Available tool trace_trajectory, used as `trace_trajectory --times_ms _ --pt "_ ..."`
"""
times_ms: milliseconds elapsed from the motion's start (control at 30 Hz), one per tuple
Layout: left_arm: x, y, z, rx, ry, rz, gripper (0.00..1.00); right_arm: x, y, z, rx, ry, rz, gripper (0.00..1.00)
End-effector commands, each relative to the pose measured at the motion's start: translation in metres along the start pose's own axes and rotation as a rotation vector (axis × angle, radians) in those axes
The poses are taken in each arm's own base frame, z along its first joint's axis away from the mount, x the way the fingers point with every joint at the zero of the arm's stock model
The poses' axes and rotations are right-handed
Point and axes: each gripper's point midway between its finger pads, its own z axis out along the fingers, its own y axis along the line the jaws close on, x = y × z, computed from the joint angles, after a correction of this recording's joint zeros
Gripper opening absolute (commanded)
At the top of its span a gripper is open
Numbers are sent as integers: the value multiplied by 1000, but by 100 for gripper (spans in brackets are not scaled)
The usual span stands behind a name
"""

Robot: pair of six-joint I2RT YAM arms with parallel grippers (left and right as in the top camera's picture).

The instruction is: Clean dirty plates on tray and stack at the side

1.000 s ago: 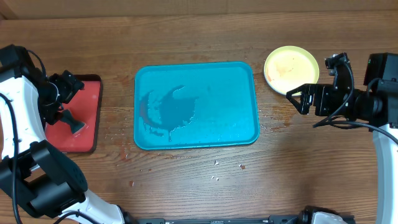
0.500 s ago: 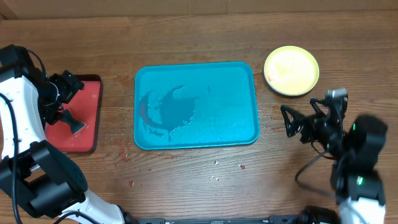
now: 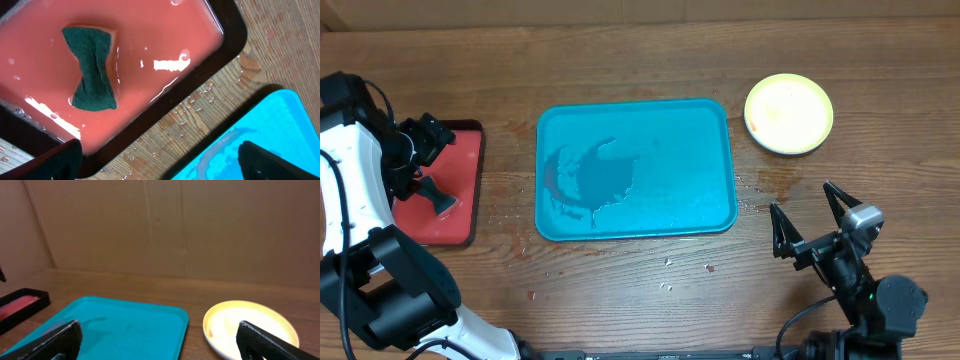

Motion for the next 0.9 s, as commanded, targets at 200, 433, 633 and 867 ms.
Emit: trace_trajectory --times_ms 200,433,633,867 --pt "-2 -5 -6 15 -14 11 100 13 -13 -5 124 -108 -26 100" --pt "-2 -5 -6 15 -14 11 100 20 -33 -8 230 -152 -30 100" --pt "-2 -5 -6 15 -14 11 100 33 -52 -12 339 -103 -8 100" --pt "-1 -5 -6 15 -13 11 100 56 -69 -17 439 -3 -40 100"
